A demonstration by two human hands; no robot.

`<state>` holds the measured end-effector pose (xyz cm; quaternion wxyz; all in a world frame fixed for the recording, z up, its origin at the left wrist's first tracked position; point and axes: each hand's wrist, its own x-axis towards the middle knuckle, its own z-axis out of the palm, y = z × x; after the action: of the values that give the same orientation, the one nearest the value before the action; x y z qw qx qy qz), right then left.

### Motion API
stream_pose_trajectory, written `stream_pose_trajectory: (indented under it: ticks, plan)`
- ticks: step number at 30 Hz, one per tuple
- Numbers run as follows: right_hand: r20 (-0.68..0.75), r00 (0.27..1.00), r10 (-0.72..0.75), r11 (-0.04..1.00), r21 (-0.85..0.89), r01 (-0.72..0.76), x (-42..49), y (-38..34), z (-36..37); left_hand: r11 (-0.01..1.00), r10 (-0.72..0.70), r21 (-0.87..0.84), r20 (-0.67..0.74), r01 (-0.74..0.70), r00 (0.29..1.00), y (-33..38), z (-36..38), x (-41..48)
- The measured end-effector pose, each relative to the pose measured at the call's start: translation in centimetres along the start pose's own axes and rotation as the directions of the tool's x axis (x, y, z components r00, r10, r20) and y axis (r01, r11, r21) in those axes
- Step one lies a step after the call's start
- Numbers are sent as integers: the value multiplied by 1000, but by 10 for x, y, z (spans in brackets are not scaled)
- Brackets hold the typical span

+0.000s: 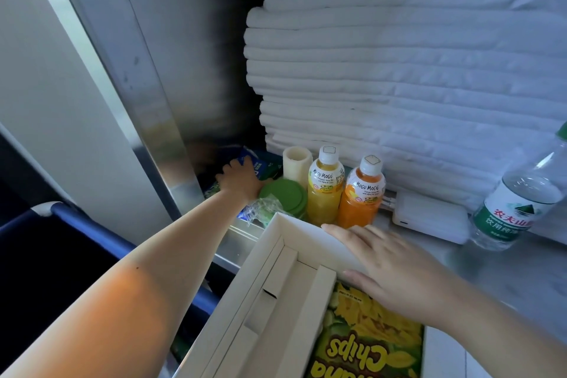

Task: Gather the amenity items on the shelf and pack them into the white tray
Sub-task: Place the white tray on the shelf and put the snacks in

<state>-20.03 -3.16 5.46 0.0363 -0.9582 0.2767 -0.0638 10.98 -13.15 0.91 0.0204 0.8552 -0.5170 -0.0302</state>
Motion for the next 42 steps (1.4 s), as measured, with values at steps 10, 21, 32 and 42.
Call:
stream_pose_trajectory:
  ticks: [10,21,32,42]
  plan:
    - [11,1000,3,1000,18,-3,0,1,-2,991,47,-103,-339,-87,939,-7,-13,-13]
    - [14,1000,7,1000,12,-7,1,1,-2,879,82,-260,-744,-399,664,7,-70,-47]
    - [-543,833,-105,989,-146,29,-10,-15,-28,760,376,-85,-751,-645,542,42,-111,-144]
    - [-564,786,-255,936,-348,54,-53,-32,-37,666,532,-259,-492,-700,689,44,-95,-230]
